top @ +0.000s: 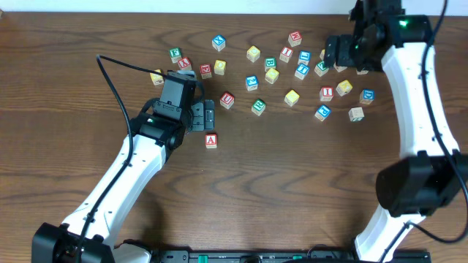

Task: Spell out AI2
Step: 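Reach the right gripper forward over the red-lettered I block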

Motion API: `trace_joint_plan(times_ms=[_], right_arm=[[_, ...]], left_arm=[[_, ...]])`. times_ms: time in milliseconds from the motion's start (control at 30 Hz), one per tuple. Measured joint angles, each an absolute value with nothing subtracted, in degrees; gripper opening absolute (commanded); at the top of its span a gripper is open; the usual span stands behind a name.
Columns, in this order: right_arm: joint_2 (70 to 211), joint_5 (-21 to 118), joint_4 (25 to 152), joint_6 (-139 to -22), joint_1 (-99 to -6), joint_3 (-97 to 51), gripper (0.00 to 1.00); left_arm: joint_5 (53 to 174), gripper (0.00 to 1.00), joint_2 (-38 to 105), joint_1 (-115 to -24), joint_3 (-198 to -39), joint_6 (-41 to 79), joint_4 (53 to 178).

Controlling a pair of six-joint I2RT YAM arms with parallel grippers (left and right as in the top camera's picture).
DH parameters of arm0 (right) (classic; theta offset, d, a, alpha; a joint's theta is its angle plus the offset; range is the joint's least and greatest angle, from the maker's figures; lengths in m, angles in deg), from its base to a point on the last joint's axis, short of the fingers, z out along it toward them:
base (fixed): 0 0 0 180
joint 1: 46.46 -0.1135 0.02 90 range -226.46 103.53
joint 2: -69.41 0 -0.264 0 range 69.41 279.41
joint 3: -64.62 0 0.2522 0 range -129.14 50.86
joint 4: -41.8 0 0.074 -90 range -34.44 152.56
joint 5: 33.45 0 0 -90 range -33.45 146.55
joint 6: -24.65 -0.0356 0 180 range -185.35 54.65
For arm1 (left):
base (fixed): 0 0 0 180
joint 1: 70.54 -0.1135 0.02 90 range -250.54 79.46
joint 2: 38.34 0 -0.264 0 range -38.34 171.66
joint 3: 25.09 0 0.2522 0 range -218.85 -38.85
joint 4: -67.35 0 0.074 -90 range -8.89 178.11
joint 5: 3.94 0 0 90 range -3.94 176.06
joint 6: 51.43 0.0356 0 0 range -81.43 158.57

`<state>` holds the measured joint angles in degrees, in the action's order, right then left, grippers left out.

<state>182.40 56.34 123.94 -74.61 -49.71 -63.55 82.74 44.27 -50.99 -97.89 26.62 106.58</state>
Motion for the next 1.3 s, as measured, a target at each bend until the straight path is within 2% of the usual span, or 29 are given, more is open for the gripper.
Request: trace_joint_plan(times_ms=[200, 333, 567, 900, 1300], right_arm=[[187.58, 56.58, 127.24, -76.07, -49.78, -63.58, 0.99], [189.74, 57.46, 128.75, -77.89, -50.02, -63.58, 0.9], [190.18, 58.94, 129.32, -79.81, -50.08, -63.58, 0.92], [190.44, 59.2, 131.29, -80.27, -50.43, -63.58, 0.88], [194.66, 59.42, 130.43, -81.01, -53.89, -63.58, 0.75]], left_arm=[[82.74, 0.97, 44.27, -50.99, -97.89, 26.6, 106.56], [82.74, 0.97, 44.27, -50.99, -97.89, 26.62, 106.56], [82.74, 0.97, 44.27, -50.99, -97.89, 26.6, 106.56], [82.74, 0.97, 44.27, -50.99, -97.89, 26.62, 106.58], [82.74, 0.97, 44.27, -50.99, -97.89, 26.62, 106.58]])
